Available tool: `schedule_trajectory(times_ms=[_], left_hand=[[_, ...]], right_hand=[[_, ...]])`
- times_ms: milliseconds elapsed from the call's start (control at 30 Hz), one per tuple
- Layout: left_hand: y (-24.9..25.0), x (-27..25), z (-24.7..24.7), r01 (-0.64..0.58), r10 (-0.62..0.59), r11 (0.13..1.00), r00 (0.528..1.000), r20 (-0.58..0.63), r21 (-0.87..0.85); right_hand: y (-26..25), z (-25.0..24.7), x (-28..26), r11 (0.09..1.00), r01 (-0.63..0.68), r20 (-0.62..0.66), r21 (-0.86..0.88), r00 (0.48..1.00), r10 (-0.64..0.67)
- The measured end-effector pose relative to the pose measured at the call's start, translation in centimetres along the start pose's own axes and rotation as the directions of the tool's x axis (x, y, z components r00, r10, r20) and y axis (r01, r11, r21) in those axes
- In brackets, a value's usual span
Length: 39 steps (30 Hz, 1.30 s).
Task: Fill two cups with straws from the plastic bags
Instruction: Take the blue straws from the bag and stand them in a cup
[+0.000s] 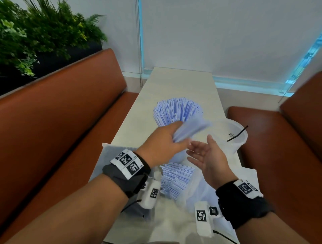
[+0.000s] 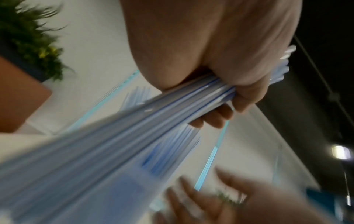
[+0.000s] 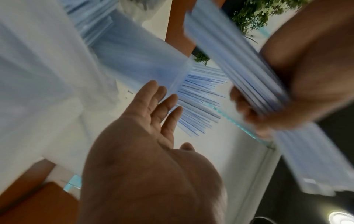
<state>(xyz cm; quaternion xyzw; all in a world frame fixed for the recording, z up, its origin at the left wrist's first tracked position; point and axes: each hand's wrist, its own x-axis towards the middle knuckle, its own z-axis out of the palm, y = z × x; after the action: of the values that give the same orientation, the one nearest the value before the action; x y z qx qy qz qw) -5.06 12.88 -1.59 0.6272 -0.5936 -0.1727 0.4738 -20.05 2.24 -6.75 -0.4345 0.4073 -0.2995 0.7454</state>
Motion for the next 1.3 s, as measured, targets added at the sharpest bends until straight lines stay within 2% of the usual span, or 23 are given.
schedule_trajectory(times_ms=[33,67,100,167,233,333,433,500,567,600,633,667,700,733,767,833,900,1000,1067,1133,1233,1300], left_hand=[[1.2,0.3,-0.3,0.002,-0.021,0.978,0.996,-0.088,-0.207],[2.2,0.8,-0.5,-0.026,-0.042,0.919,0.985,-0.165,-0.392],[2.9,1.4,-0.7,-0.083,-0.05,0.844,0.972,-0.232,-0.53],[3.7,2.4,-0.8,-0.188,-0.065,0.698,0.944,-0.322,-0.691],[3.8,3.0,0.0,-0.201,-0.116,0.619,0.933,-0.342,-0.76],[3.2,2.9,1.4,-0.143,-0.186,0.599,0.932,-0.311,-0.788],[2.9,3.0,1.6,-0.139,-0.238,0.578,0.914,-0.329,-0.804],[2.9,3.1,1.5,-0.142,-0.246,0.586,0.907,-0.342,-0.798],[2.8,3.2,1.6,-0.133,-0.251,0.599,0.905,-0.343,-0.79],[2.7,3.2,1.5,-0.128,-0.26,0.597,0.903,-0.342,-0.792],[2.5,3.1,1.5,-0.123,-0.274,0.591,0.899,-0.342,-0.797],[2.3,3.0,1.5,-0.114,-0.29,0.587,0.895,-0.339,-0.802],[2.2,2.8,1.5,-0.101,-0.301,0.585,0.894,-0.331,-0.805],[2.1,2.6,1.5,-0.084,-0.306,0.589,0.898,-0.317,-0.804],[2.0,2.4,1.6,-0.066,-0.306,0.594,0.903,-0.302,-0.802],[1.9,2.2,1.4,-0.043,-0.31,0.6,0.908,-0.282,-0.799],[1.8,2.4,0.7,-0.056,-0.301,0.603,0.908,-0.292,-0.795],[1.7,2.8,-0.5,-0.08,-0.246,0.66,0.917,-0.315,-0.747],[1.5,3.5,-1.6,-0.1,-0.217,0.717,0.909,-0.356,-0.69],[1.1,4.6,-2.9,-0.12,-0.213,0.742,0.891,-0.401,-0.66],[0.6,6.1,-3.7,-0.121,-0.226,0.752,0.876,-0.426,-0.648],[0.7,7.1,-3.6,-0.128,-0.237,0.75,0.864,-0.444,-0.649]], right_hand=[[0.2,0.2,0.0,0.999,-0.054,0.01,0.007,0.999,0.053],[0.3,0.5,-0.1,0.995,-0.097,0.019,0.026,0.995,0.097],[0.3,0.8,-0.2,0.99,-0.128,0.023,0.06,0.992,0.127],[0.1,1.5,-0.5,0.975,-0.163,0.028,0.154,0.987,0.161],[0.1,2.0,-0.8,0.953,-0.18,0.061,0.245,0.984,0.17],[0.0,2.2,-1.1,0.932,-0.202,0.149,0.3,0.975,0.163],[0.2,1.6,-0.8,0.947,-0.185,0.161,0.264,0.976,0.146],[0.3,1.7,-0.9,0.97,-0.171,0.201,0.171,0.97,0.136],[0.9,1.9,-1.1,0.998,-0.056,0.2,0.013,0.978,0.052],[1.2,1.9,-1.0,0.995,0.079,0.183,-0.068,0.981,-0.066],[1.4,1.7,-1.0,0.957,0.245,0.192,-0.154,0.958,-0.215],[1.5,1.6,-1.0,0.885,0.394,0.235,-0.247,0.911,-0.34],[1.7,1.6,-1.0,0.815,0.478,0.316,-0.327,0.868,-0.383],[1.8,1.7,-1.1,0.759,0.506,0.392,-0.409,0.849,-0.355],[2.0,1.9,-1.0,0.699,0.503,0.424,-0.508,0.852,-0.305],[2.3,2.2,-0.8,0.586,0.485,0.382,-0.65,0.874,-0.3],[2.4,2.2,-0.6,0.527,0.468,0.341,-0.71,0.882,-0.324],[2.0,1.8,-0.2,0.429,0.471,0.405,-0.771,0.882,-0.241],[1.2,1.2,0.4,0.255,0.485,0.45,-0.837,0.874,-0.186],[0.5,0.4,1.3,0.074,0.48,0.452,-0.874,0.86,-0.237],[0.0,0.0,2.5,-0.054,0.443,0.439,-0.895,0.851,-0.289],[0.1,0.5,3.6,-0.117,0.385,0.402,-0.915,0.884,-0.237]])
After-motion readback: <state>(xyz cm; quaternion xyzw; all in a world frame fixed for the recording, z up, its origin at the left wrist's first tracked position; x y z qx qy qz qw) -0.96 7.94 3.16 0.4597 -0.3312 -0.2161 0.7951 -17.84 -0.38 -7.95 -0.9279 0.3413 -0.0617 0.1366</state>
